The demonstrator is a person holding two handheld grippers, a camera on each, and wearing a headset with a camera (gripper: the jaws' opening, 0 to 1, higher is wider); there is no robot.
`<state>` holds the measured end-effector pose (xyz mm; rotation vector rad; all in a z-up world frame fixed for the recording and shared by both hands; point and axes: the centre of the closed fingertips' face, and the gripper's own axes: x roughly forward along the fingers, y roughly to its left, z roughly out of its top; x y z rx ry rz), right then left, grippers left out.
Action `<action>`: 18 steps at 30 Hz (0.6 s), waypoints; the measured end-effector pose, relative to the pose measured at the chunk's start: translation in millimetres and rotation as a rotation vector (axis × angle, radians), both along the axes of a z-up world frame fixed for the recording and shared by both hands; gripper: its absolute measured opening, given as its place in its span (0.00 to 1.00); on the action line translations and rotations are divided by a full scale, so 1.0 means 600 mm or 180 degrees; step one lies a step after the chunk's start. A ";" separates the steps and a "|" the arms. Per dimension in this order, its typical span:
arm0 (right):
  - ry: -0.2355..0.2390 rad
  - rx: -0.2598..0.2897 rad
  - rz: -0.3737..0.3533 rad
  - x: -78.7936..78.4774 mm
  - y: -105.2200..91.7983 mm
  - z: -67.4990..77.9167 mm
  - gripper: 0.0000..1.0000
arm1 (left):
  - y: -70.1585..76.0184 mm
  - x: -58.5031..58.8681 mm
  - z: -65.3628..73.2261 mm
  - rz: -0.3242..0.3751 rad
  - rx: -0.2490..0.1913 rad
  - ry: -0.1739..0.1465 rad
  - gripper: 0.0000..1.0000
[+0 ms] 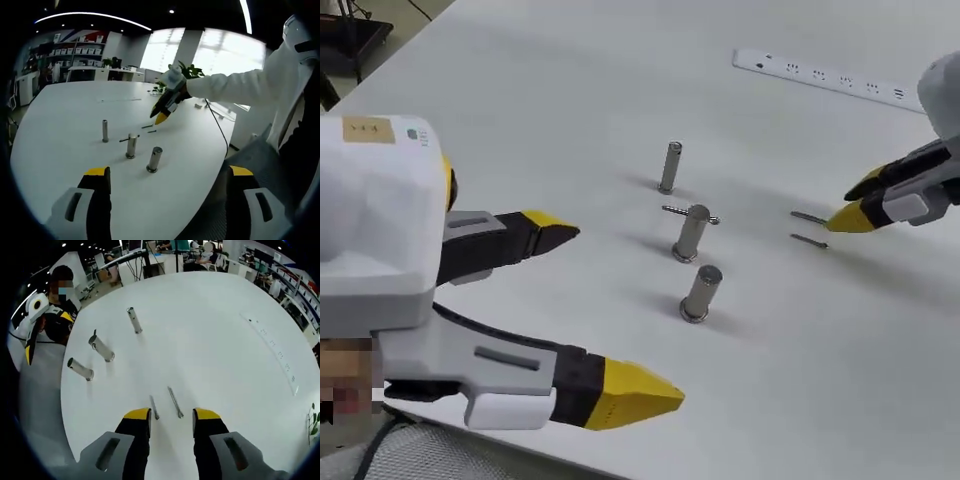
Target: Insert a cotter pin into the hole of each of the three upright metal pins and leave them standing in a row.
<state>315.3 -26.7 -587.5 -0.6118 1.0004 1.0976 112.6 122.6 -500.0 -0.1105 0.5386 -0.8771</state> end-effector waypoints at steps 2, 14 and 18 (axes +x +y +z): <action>0.0018 -0.0019 0.0018 -0.001 0.002 -0.005 0.28 | 0.004 0.001 -0.001 0.0003 -0.0003 -0.0004 0.95; 0.0060 -0.0164 0.0096 0.017 0.003 -0.029 0.20 | 0.012 -0.001 -0.006 0.0048 -0.0002 0.0039 0.95; 0.0029 -0.0213 0.0159 0.023 0.002 -0.033 0.16 | 0.018 0.000 -0.010 0.0067 -0.0002 0.0050 0.95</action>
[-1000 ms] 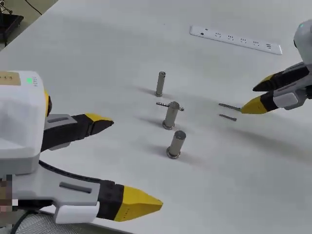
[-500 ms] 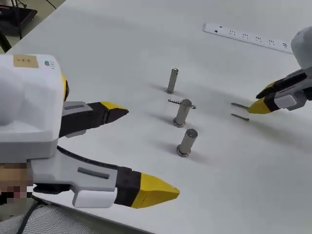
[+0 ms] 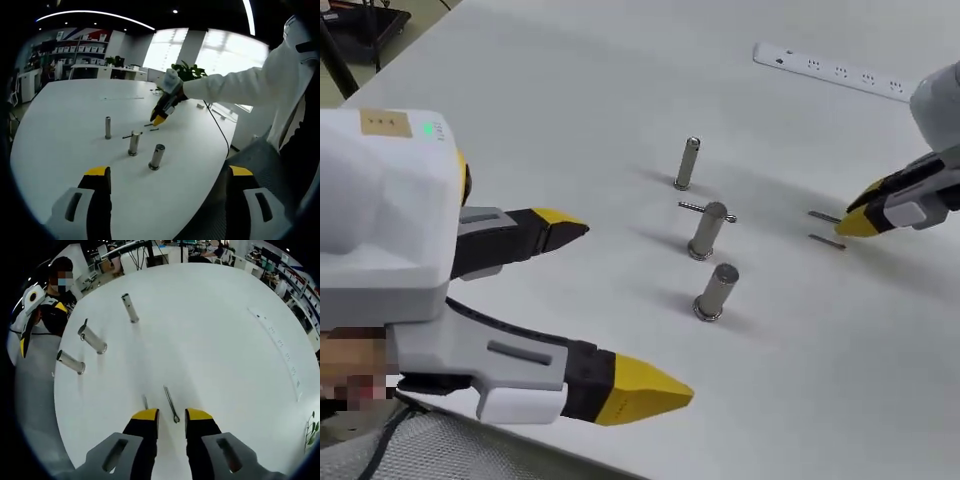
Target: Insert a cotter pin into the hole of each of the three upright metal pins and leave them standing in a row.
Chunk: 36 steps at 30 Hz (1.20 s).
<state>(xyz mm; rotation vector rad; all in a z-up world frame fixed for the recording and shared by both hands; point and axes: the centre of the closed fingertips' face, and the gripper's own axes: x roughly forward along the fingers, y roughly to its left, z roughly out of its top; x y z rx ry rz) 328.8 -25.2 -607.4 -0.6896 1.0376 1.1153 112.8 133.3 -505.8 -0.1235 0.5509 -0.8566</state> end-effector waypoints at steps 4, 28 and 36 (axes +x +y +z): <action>0.0001 -0.0045 0.0071 -0.001 0.002 -0.002 0.13 | 0.005 0.001 -0.003 0.0001 -0.0002 0.0008 0.95; -0.0115 -0.0396 0.0383 -0.004 0.005 -0.009 0.00 | 0.009 0.008 -0.003 0.0084 -0.0066 -0.0013 0.93; -0.0247 -0.0636 0.0564 -0.010 0.005 -0.009 0.00 | 0.011 0.002 -0.010 0.0044 -0.0068 0.0022 0.92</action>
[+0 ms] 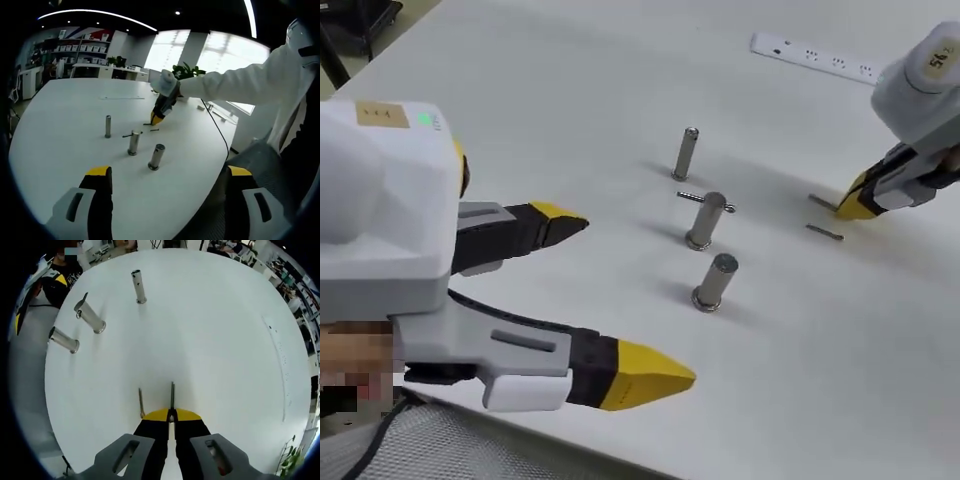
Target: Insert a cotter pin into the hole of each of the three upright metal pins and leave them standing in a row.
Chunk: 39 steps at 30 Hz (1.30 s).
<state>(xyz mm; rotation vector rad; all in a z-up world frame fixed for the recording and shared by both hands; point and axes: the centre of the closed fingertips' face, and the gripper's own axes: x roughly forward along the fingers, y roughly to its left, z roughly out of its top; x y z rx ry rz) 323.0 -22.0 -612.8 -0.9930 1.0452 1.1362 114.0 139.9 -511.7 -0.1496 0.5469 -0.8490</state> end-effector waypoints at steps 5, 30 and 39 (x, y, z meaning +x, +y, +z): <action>-0.0056 -0.0221 0.0258 0.001 0.001 -0.004 0.00 | -0.004 -0.002 0.000 -0.0019 -0.0005 0.0004 0.92; -0.0136 -0.0207 0.0434 0.016 -0.011 -0.004 0.00 | -0.004 -0.002 0.012 0.0089 -0.0065 -0.0062 0.90; -0.0242 -0.0175 0.0581 0.003 -0.007 0.008 0.00 | 0.004 -0.005 0.019 0.0144 -0.0071 -0.0120 0.89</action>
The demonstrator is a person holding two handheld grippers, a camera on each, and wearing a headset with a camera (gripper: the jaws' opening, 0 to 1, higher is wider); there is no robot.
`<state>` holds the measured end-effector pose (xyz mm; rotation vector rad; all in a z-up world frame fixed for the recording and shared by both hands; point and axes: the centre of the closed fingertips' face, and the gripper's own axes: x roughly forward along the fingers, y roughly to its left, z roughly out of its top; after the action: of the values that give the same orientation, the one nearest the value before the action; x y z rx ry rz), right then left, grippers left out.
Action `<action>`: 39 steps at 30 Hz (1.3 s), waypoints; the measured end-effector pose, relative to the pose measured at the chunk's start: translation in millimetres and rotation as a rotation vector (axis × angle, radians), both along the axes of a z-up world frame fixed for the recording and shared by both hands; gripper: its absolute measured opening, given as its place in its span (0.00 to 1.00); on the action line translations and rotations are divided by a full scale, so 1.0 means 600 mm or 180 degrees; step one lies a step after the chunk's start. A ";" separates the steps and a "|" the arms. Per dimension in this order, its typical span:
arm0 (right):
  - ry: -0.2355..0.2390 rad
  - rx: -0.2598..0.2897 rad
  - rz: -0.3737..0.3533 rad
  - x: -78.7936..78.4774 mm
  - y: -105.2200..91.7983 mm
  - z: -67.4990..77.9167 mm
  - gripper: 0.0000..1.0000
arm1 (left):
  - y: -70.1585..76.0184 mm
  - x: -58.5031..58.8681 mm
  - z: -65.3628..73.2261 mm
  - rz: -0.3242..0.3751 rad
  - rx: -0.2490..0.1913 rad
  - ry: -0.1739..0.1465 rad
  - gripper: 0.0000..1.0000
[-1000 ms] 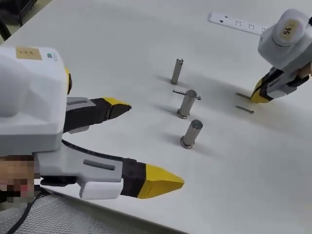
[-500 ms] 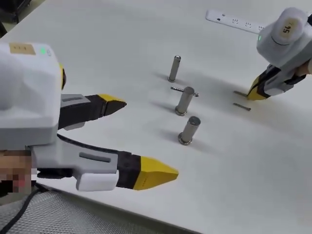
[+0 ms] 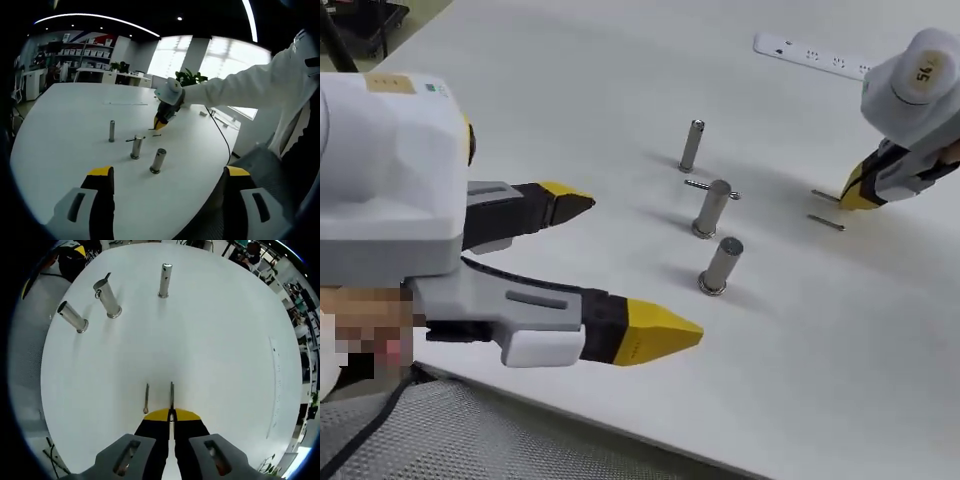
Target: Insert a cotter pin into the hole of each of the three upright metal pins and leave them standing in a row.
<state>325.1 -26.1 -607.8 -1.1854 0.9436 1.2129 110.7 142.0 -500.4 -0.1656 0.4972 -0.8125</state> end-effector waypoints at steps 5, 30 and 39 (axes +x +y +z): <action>-0.0083 0.0151 -0.0007 -0.006 0.003 0.017 0.00 | -0.002 0.001 0.000 0.0006 0.0003 0.0001 0.87; -0.0681 0.0978 0.0057 -0.140 0.014 0.126 0.00 | -0.028 0.046 0.032 -0.0014 -0.0105 -0.0095 0.71; -0.0911 0.1223 -0.0065 -0.176 0.017 0.150 0.00 | -0.061 0.060 0.037 -0.0140 -0.0104 -0.0070 0.63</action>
<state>219.7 -15.6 -518.0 -1.0023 0.4811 1.1110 146.8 105.7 -478.3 -0.1763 0.4685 -0.8650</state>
